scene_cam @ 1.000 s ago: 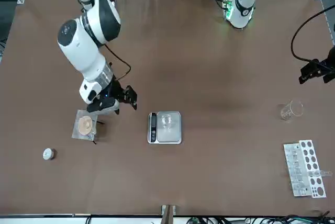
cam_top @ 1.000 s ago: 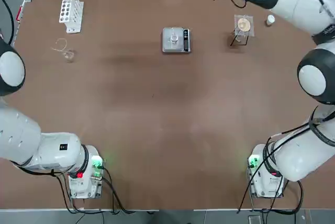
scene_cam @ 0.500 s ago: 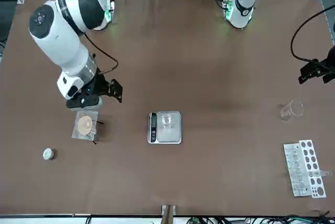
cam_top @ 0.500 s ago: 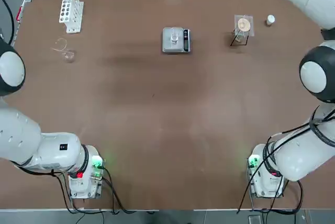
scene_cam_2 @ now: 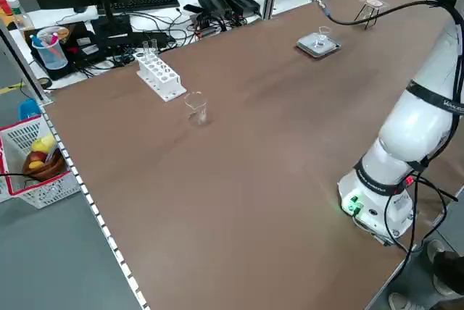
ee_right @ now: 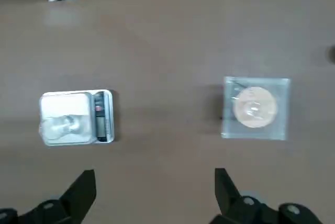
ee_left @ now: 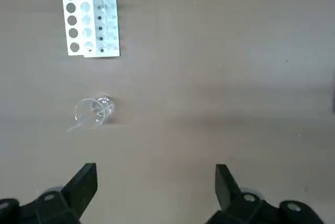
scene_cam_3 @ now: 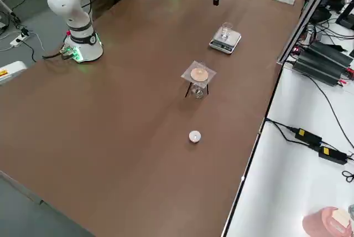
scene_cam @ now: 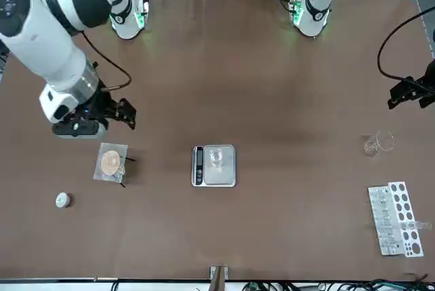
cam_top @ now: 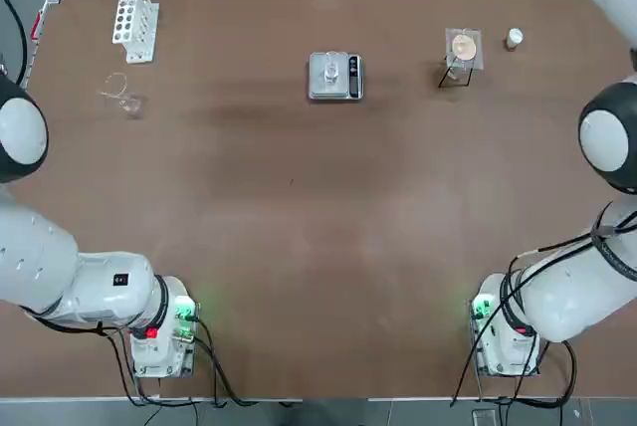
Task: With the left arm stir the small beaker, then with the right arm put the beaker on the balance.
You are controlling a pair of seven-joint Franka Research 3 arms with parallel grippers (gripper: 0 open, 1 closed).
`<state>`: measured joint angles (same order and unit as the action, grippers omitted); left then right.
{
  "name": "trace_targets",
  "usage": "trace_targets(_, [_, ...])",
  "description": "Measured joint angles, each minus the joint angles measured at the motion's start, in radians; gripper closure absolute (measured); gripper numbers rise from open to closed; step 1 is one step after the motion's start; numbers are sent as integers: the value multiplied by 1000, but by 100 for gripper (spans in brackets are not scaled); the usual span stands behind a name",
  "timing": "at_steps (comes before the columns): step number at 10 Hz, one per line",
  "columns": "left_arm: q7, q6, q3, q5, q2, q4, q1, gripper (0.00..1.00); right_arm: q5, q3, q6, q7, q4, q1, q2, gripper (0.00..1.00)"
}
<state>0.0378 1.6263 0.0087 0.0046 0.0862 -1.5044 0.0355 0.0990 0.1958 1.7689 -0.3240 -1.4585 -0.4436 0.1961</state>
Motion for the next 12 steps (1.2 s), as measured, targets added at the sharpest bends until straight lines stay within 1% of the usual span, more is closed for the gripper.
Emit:
trace_targets(1, [0,0,-1,0,0,0,0,0,-25,1,-13,1,4,28,-19,0])
trace_targets(2, [0,0,-1,0,0,0,0,0,-44,-18,-36,26,9,86,-41,0])
trace_targets(3, [0,0,-1,0,0,0,0,0,-47,-53,-74,69,13,165,-67,0])
trace_targets(4, [0,0,-1,0,0,0,0,0,-48,-74,-121,109,17,231,-97,0])
trace_targets(5, [0,0,-1,0,0,0,0,0,-48,-80,-171,130,20,268,-131,0])
trace_targets(7, [0,0,-2,0,0,0,0,0,-48,-84,-263,135,21,297,-192,0])
trace_targets(8, [0,0,-2,0,0,0,0,0,-49,-85,-279,132,19,306,-201,0])
trace_targets(10, [0,0,-2,0,0,0,0,0,-49,-90,-279,121,-12,325,-199,0])
trace_targets(12, [0,0,-2,0,0,0,0,0,-49,-108,-251,115,-53,332,-202,0])
